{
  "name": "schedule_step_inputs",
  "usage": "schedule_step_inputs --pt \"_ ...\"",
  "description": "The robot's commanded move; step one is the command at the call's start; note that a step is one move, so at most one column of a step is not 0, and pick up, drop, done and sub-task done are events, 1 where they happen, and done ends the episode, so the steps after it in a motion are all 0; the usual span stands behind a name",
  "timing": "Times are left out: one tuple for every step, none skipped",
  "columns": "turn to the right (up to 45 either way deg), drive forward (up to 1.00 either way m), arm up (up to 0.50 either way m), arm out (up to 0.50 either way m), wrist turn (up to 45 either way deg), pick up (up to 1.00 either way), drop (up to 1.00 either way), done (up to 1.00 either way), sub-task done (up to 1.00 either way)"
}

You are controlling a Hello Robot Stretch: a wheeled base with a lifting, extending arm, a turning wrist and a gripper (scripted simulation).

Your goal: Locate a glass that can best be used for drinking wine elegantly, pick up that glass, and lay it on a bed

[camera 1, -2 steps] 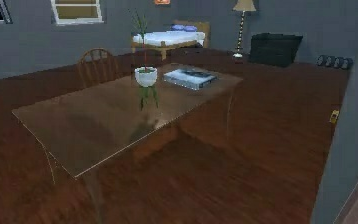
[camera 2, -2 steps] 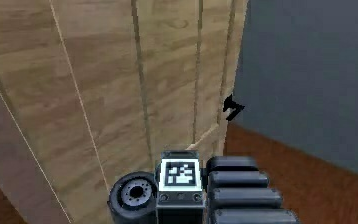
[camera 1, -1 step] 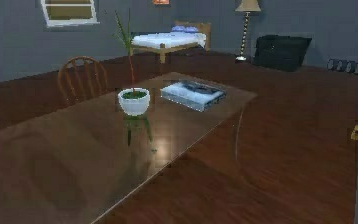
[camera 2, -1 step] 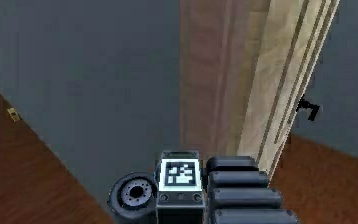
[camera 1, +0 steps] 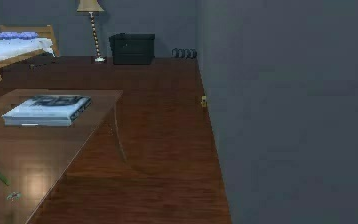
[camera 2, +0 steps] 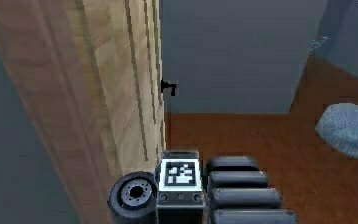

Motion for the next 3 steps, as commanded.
schedule_step_inputs --pt "0.0 1.00 0.00 0.00 0.0 0.00 0.00 0.00 0.00" --pt "0.0 0.95 0.00 0.00 0.0 0.00 0.00 0.00 0.00" --pt "-45.0 0.00 0.00 0.00 0.0 0.00 0.00 0.00 0.00"
